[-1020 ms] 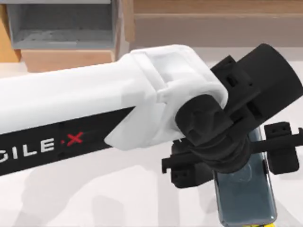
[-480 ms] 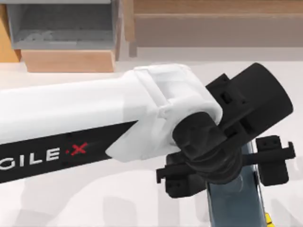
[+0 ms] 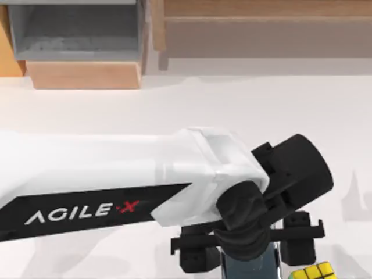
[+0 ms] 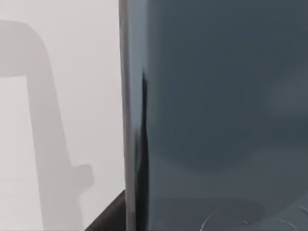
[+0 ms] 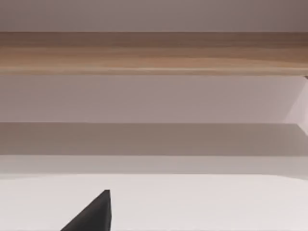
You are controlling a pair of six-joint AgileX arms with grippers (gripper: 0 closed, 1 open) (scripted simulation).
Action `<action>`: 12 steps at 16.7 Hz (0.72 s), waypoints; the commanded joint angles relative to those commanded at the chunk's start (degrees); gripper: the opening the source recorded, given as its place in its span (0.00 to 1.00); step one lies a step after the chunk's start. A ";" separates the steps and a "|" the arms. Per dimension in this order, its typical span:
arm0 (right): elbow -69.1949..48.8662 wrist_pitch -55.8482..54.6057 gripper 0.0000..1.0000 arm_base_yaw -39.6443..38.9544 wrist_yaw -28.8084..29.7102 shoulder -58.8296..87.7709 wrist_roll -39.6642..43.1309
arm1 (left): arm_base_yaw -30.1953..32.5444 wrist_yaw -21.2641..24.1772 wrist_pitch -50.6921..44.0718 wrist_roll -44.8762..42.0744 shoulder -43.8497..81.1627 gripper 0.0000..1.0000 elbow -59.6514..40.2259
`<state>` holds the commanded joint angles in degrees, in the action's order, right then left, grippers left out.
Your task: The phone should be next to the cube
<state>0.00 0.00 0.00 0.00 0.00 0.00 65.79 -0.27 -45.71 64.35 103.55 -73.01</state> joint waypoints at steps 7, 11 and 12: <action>0.00 0.00 1.00 0.00 0.00 0.00 0.00 | 0.21 -0.37 -0.06 0.20 6.37 0.00 6.97; 0.00 0.00 1.00 0.00 0.00 0.00 0.00 | 0.21 -0.37 -0.06 0.20 6.37 0.00 6.97; 0.00 0.00 1.00 0.00 0.00 0.00 0.00 | 0.21 -0.37 -0.06 0.20 6.37 0.00 6.97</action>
<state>0.00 0.00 0.00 0.00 0.00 0.00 66.00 -0.64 -45.77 64.55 109.92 -66.04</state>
